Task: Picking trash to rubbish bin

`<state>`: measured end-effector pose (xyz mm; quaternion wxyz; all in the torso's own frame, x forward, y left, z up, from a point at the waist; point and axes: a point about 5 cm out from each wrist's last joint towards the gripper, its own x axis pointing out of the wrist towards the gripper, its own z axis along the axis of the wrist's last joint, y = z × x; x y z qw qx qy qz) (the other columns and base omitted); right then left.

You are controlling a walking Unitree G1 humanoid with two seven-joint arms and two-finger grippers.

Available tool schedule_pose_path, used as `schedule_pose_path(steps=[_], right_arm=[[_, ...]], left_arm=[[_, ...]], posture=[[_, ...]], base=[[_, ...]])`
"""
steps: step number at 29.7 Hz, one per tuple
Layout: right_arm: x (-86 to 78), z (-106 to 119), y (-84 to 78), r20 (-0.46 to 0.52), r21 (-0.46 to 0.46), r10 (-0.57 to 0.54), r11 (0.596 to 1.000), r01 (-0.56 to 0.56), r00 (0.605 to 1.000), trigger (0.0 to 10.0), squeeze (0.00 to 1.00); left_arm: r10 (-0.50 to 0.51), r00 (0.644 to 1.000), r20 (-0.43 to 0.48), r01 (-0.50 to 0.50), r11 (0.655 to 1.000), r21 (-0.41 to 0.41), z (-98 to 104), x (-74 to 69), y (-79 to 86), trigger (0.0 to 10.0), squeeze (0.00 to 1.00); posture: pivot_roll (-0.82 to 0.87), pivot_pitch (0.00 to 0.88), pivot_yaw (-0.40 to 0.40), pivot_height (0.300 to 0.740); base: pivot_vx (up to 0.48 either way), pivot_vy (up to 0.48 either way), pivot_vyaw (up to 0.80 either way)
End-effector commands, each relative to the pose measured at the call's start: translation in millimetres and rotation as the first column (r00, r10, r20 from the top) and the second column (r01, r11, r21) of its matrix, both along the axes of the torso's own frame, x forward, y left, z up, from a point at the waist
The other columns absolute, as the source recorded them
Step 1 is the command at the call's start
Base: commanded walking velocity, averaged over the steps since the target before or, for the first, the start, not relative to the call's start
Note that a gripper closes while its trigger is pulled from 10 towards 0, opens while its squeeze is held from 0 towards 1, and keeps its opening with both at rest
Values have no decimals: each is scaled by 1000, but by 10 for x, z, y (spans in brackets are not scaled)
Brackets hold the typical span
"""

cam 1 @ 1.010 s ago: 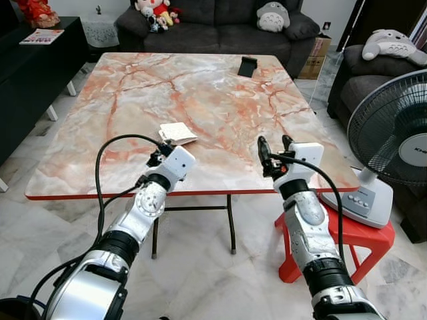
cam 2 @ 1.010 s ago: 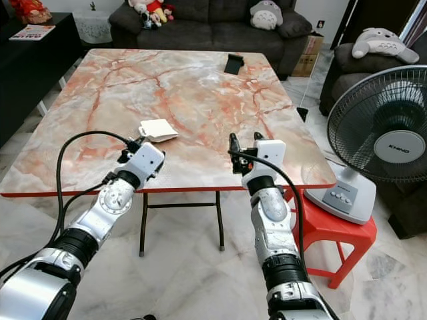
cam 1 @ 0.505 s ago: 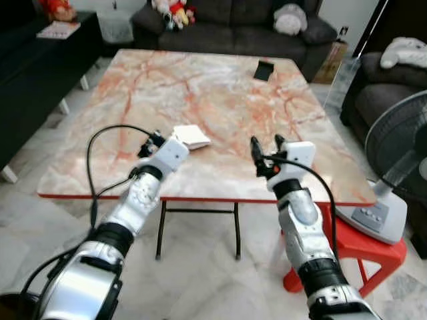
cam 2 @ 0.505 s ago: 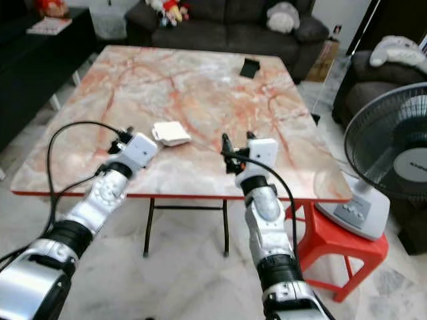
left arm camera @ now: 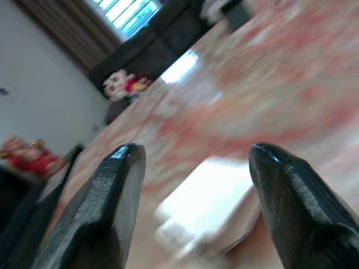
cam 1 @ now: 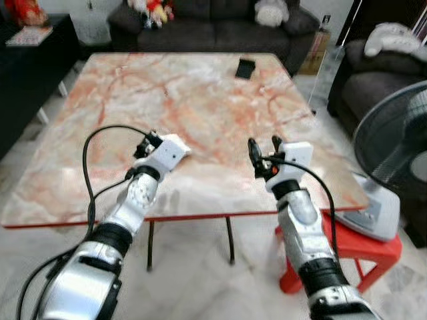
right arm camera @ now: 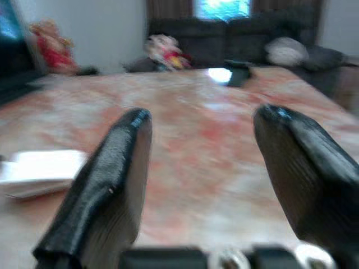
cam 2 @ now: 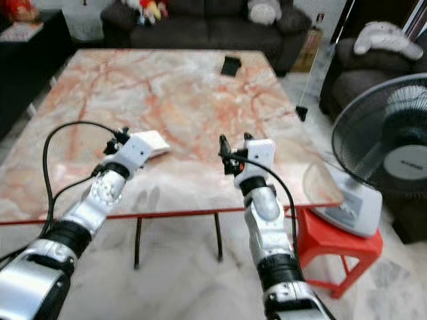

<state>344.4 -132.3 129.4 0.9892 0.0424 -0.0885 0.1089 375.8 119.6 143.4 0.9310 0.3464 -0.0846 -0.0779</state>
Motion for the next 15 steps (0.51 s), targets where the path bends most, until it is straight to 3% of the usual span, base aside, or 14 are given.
schedule_pose_path(steps=[1,15], right_arm=[[12,76,32,32,1,9,1000,-9,999,10000,0],[11,74,36,29,0,15,1000,-15,999,10000,0]], left_arm=[[11,1000,12,-11,1000,11,41,17,57,10000,0],[5,1000,10,-5,1000,8,32,8,43,10000,0]], posture=[[-99,36,-83,740],[-100,36,-84,740]], base=[[322,0,0],[320,0,429]])
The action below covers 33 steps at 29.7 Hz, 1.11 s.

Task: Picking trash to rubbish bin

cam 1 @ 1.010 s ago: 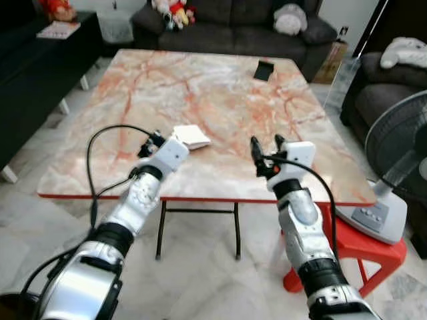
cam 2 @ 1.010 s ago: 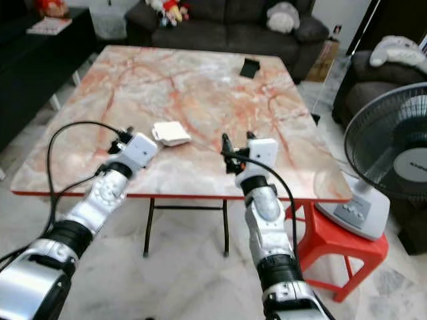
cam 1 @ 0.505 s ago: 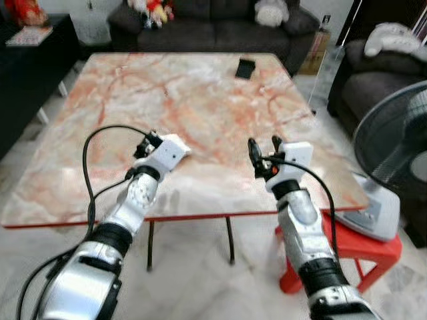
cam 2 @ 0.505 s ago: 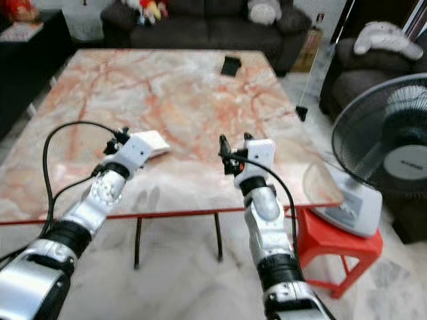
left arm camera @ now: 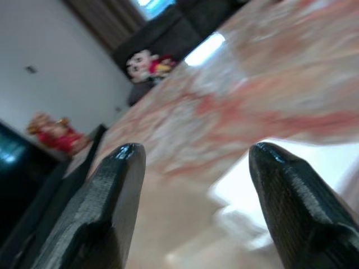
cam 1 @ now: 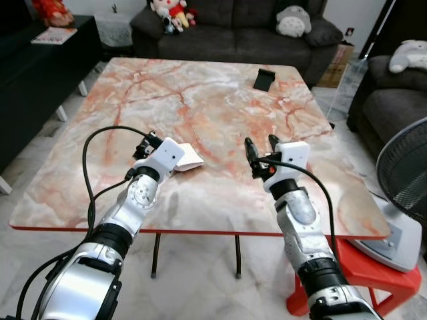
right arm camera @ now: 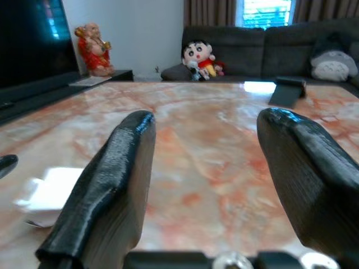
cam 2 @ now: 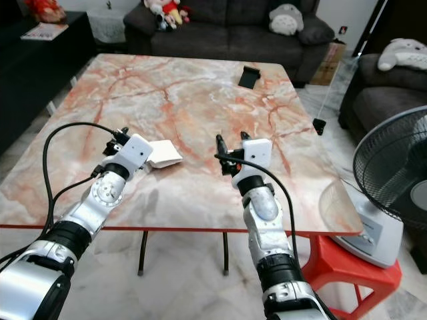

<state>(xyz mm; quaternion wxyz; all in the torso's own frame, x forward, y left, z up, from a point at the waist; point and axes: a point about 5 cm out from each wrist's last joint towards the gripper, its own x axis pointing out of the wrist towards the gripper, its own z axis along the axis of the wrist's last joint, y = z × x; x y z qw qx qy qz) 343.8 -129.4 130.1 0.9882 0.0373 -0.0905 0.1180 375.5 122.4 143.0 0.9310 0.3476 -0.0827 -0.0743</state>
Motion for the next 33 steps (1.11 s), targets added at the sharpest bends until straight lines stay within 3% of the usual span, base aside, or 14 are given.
schedule_pose_path(steps=[1,16,24,33], right_arm=[[17,65,7,21,15,-3,1000,3,1000,10000,0],[10,54,14,14,26,2,1000,-3,1000,10000,0],[7,48,12,11,32,2,999,-2,1000,10000,0],[4,43,17,8,35,7,999,-8,1000,10000,0]], left_arm=[[-3,1000,11,3,1000,6,36,11,14,10000,0],[-23,1000,9,23,1000,7,18,-14,7,10000,0],[-220,975,28,220,975,10,32,-156,-133,10000,0],[-276,959,-60,281,954,107,-107,-210,-142,10000,0]], posture=[[-100,36,-84,740],[-100,40,-84,740],[-100,42,-82,740],[-98,45,-87,740]], base=[[319,0,0],[321,0,0],[0,0,0],[0,0,0]])
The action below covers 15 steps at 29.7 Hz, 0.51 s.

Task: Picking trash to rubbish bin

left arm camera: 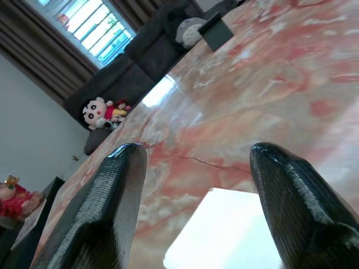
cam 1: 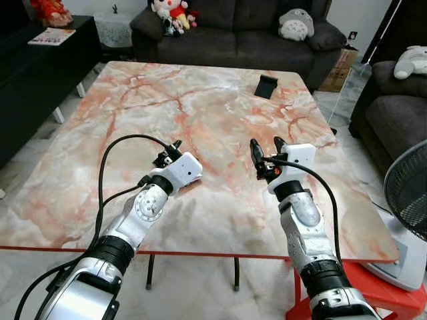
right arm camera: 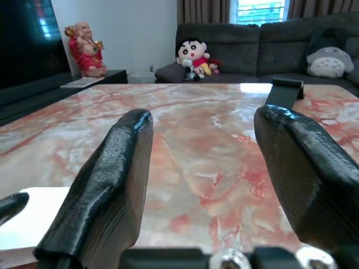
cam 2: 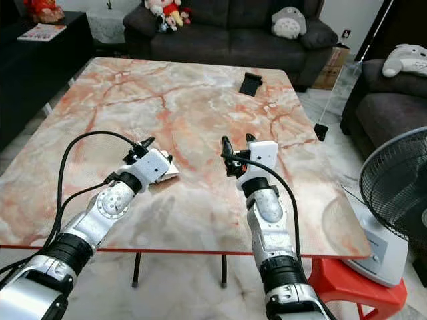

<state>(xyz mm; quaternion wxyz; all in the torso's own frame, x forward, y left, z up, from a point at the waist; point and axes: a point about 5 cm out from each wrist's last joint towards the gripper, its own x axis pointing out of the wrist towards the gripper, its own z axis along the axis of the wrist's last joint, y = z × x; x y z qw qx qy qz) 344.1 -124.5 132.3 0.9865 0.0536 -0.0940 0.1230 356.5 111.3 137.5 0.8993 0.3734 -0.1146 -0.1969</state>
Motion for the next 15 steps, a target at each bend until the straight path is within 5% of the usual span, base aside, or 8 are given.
schedule_pose_path(steps=[1,7,15], right_arm=[[1,22,-32,5,2,-5,1000,5,1000,10000,0],[-2,24,-55,5,0,-9,1000,9,1000,10000,0],[-16,16,-54,3,-2,-6,1000,6,1000,10000,0]], left_arm=[[-38,999,-34,39,998,42,-68,-23,-37,10000,0],[-99,988,-120,115,984,138,-178,-62,-58,10000,0],[-29,985,-168,77,955,287,-272,24,49,10000,0]], posture=[[-98,45,-87,740],[-101,47,-90,740],[-107,54,-94,740]], base=[[0,0,0],[0,0,0],[0,0,0]])
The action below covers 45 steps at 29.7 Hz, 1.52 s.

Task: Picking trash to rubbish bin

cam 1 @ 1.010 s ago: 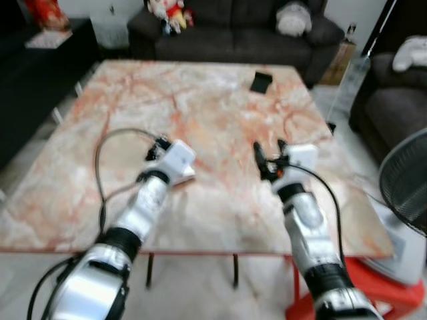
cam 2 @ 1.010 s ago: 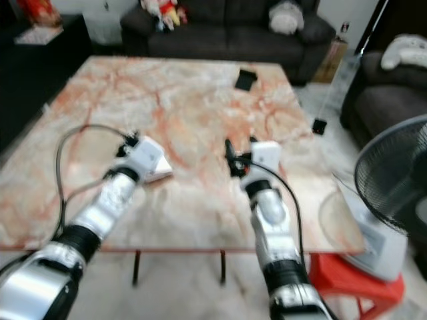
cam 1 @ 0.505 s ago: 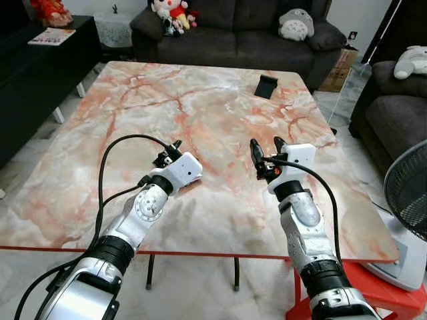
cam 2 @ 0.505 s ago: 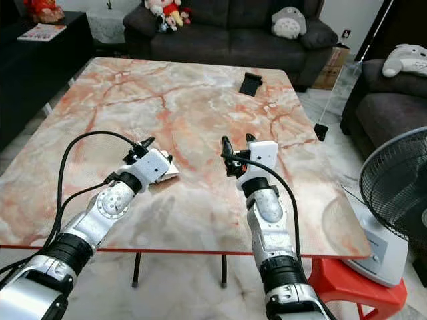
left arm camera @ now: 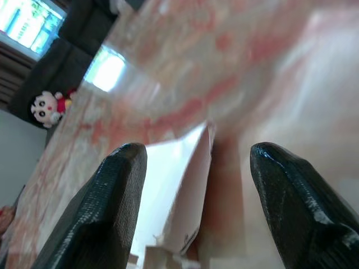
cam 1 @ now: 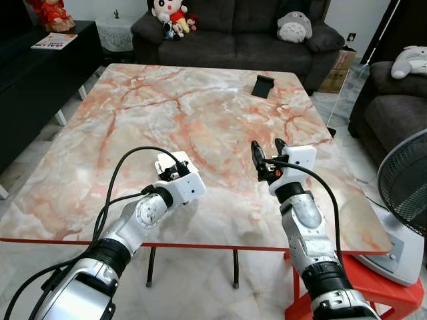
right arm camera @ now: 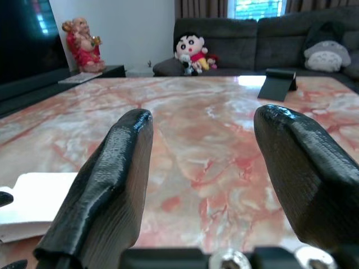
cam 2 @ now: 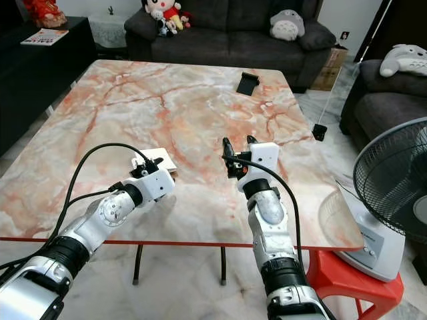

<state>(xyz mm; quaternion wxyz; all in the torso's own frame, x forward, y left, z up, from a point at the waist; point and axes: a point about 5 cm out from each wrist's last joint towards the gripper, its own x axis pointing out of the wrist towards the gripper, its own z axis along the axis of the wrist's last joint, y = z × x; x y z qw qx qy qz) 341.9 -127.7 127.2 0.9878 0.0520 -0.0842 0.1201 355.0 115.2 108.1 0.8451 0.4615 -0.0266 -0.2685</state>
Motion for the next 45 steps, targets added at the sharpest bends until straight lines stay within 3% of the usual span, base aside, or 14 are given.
schedule_pose_path(steps=[1,9,27,34,45], right_arm=[[5,68,-21,22,3,-1,1000,1,1000,10000,0],[-8,65,-38,23,-2,-3,1000,3,1000,10000,0],[-30,71,-64,24,-11,-3,1000,3,1000,10000,0],[-36,70,-58,23,-12,1,1000,-1,1000,10000,0],[-55,68,-87,20,-15,-8,1000,8,1000,10000,0]], left_arm=[[15,1000,4,-15,998,59,19,49,21,10000,0],[129,990,48,-133,987,94,62,156,109,10000,0],[138,990,-5,-137,983,124,-66,148,0,10000,0],[214,976,41,-217,956,198,-54,200,75,10000,0],[281,954,108,-296,941,166,97,296,27,10000,0]], posture=[[-107,54,-94,740],[-122,55,-92,740],[-143,40,-92,740],[-149,34,-93,740],[-162,44,-98,740]], base=[[0,0,0],[0,0,0],[0,0,0],[0,0,0],[0,0,0]])
